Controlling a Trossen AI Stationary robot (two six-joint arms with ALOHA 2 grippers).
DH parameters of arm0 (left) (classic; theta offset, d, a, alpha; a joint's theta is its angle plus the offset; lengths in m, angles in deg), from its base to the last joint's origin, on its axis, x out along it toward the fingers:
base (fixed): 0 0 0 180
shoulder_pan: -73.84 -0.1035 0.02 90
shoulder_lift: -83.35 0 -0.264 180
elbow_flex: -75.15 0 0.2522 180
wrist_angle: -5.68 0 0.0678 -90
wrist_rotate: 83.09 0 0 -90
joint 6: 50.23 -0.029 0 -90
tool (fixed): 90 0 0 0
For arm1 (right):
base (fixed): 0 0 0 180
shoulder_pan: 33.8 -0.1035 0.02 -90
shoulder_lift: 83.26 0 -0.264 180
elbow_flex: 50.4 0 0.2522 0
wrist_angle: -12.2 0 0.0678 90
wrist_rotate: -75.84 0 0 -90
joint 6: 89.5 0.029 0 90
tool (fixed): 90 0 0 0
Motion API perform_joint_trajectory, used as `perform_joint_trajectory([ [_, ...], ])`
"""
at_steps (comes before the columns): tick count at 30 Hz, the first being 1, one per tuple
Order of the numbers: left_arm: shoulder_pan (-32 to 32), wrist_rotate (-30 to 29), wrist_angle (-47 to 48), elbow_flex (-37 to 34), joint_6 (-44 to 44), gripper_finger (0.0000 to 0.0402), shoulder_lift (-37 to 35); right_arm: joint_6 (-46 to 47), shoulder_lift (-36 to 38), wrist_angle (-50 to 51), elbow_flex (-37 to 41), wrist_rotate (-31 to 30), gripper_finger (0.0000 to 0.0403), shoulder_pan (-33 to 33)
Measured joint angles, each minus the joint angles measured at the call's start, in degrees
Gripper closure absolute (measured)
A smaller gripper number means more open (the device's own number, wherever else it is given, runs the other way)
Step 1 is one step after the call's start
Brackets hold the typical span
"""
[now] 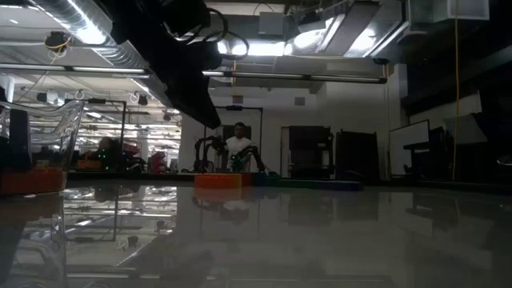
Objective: Sort blocks by size
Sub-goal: Put the small red wooden block into the right transparent bin, then put the large orange game piece into the left transparent bin
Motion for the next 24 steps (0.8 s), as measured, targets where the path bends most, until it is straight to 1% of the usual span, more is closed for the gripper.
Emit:
perform_joint_trajectory([
  [5,-0.84,0.01,0.25,0.00,3.63,0.0245,0.72,-0.03,0.00,-0.20,0.00,0.00,0.0175,0.04],
  [8,-1.96,0.00,-0.34,0.00,3.04,0.0245,2.62,-2.11,-0.02,-0.54,0.00,-0.27,0.0174,0.04],
  [11,-2.83,-0.01,-1.12,0.00,0.47,0.0245,5.69,-3.73,-0.02,-0.99,-0.02,-1.51,0.0174,0.04],
  [14,-3.38,0.41,-2.38,0.00,-6.22,0.0245,8.63,-3.89,-0.02,-0.97,-0.02,-2.89,0.0173,0.04],
  [20,-3.26,2.82,-3.47,0.00,-23.70,0.0245,12.49,-5.09,-0.02,-0.89,-0.02,-3.45,0.0173,0.04],
  [24,-3.34,2.87,-4.85,0.00,-29.77,0.0245,13.42,-6.66,-0.02,-0.89,-0.02,-3.51,0.0173,0.04],
])
